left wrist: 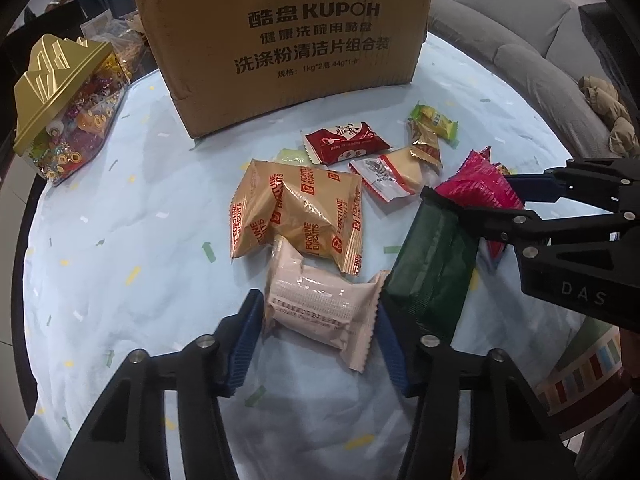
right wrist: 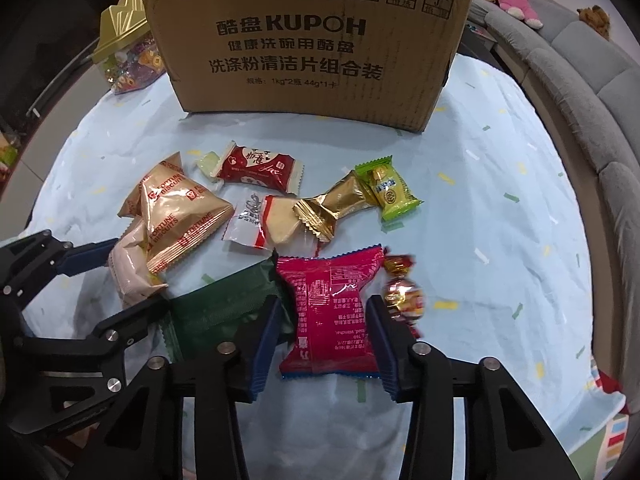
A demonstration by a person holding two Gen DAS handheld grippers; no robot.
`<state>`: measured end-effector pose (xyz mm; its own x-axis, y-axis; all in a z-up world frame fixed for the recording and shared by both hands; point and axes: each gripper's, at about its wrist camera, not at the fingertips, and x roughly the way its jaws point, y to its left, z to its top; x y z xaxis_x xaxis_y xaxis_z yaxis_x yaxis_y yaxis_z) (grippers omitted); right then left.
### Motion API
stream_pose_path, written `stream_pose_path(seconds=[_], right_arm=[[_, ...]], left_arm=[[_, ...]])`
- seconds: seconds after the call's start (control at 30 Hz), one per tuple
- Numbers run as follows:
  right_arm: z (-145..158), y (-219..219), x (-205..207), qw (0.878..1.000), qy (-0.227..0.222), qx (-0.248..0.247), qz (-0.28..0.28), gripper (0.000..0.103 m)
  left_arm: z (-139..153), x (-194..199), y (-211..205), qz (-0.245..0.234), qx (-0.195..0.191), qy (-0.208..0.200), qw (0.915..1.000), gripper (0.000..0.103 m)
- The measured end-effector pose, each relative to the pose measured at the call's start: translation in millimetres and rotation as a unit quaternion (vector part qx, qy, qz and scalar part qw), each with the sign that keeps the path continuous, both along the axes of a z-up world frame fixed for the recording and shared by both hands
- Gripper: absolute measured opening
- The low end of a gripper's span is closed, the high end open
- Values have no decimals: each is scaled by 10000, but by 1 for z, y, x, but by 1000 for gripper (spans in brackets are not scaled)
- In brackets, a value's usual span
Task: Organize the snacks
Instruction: 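Lower the left tool onto the pink-white wafer packet while the right tool lowers onto the red-pink packet, then close the left tool on the wafer packet while the right tool closes on the red-pink packet, then lift both packets and carry them over the open cardboard box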
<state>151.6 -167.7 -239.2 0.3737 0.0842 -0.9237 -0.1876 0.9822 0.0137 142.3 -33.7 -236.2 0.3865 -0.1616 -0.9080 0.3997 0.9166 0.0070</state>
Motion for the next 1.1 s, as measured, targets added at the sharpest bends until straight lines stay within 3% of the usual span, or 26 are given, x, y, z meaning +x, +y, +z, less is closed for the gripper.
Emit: stream_pose_path(seconds=[0.1,0.6,1.1], right_arm=[[0,0,1,10000,15,-18,15,32],[26,-1,-8,10000,-60,4,-15,30],[87,-7,-30,9977,-662,-43,-114,30]], left_arm=[[2,-4,-1,1,7,-21,10000,48],[25,-18,4,282,-21,-135,9995,47],[80,-34,10,746,-161,-414,9962,47]])
